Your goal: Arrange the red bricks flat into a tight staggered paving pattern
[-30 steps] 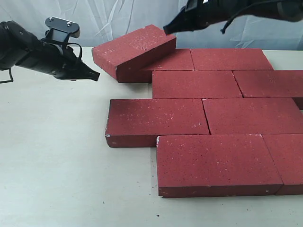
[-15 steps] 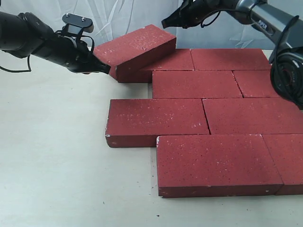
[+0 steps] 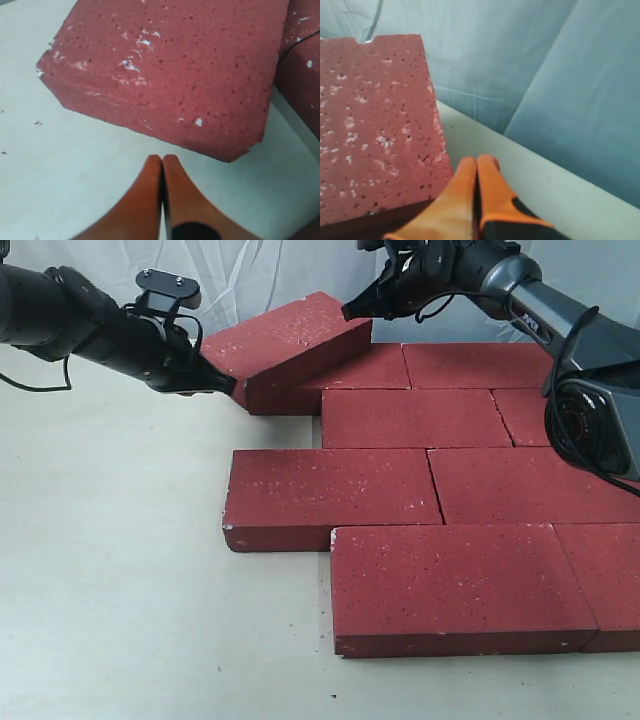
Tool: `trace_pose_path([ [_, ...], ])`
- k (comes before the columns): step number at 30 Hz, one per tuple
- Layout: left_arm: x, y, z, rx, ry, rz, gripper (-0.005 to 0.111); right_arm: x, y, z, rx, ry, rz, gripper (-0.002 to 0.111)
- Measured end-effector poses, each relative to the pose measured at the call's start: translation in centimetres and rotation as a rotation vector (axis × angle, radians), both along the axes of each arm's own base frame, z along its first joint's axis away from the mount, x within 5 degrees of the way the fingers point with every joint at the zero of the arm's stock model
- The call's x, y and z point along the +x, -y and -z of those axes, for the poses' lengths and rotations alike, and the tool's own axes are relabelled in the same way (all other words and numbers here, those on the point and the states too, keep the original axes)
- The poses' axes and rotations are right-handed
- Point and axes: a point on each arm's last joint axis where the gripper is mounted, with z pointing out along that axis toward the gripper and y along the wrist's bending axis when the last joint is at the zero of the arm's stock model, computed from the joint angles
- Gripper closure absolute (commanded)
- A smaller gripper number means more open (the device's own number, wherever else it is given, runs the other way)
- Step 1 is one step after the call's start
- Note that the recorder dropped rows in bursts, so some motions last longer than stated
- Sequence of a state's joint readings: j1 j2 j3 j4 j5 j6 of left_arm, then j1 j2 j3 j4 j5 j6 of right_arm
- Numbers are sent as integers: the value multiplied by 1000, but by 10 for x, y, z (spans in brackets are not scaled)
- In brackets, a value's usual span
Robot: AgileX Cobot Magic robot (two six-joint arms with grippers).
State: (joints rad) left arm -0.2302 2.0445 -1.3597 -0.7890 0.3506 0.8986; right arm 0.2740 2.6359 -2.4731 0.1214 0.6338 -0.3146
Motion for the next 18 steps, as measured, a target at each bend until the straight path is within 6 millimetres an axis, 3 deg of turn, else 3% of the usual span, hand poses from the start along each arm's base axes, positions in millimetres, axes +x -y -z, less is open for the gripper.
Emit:
trace_pose_path([
  [5,3,2,10,0,-26,9,107,-4,-2,6,5,-58,-20,109],
  [10,7,2,7,-23,-7,-23,107,-8,-5,3,15,-101,-60,109],
  [18,13,5,-2,-30,13,-4,107,-15,-5,-18,-8,-109,-109,109],
])
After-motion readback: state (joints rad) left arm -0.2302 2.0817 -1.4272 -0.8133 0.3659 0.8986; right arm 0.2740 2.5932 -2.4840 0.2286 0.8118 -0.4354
